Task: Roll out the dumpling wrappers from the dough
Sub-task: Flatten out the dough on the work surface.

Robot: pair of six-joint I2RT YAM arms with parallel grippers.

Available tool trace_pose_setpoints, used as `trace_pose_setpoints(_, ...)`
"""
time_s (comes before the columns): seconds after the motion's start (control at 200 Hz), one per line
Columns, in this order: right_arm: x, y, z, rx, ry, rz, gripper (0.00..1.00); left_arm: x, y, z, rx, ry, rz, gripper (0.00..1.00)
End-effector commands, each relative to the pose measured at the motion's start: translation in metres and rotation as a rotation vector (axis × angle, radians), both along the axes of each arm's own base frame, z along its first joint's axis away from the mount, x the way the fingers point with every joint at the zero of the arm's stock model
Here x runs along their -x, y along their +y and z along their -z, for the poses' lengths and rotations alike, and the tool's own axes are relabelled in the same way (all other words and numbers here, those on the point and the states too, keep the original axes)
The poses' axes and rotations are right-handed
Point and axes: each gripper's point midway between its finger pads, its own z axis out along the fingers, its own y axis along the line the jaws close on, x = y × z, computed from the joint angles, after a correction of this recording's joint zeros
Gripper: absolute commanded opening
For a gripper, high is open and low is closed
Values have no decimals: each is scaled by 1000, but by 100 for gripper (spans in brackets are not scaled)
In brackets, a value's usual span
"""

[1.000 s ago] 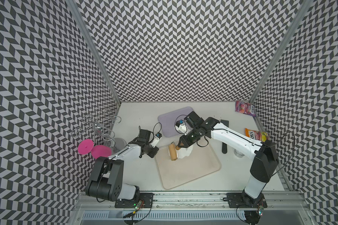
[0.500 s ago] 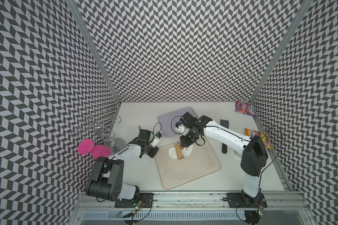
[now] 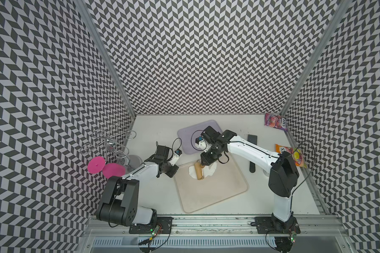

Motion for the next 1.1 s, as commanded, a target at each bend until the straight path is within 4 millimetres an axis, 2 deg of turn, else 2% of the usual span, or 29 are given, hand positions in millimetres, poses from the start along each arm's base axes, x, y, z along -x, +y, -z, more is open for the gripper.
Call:
trace_pose_setpoints(0.0,24,-8,85,169,105,-59,0,-1,-8,-6,23,-23,43,0)
trace_pose_setpoints(0.526,28,5,99,186,122,-85,0,-1,-9,-6,24,-23,45,0)
trace_pose_setpoints(0.831,31,19,98,135,157,-104,0,-2,-9,-7,25,-25,44,0)
trace_pose_setpoints(1.092,38,24,106,110,211,-124,0,-1,-9,-6,25,-22,44,0)
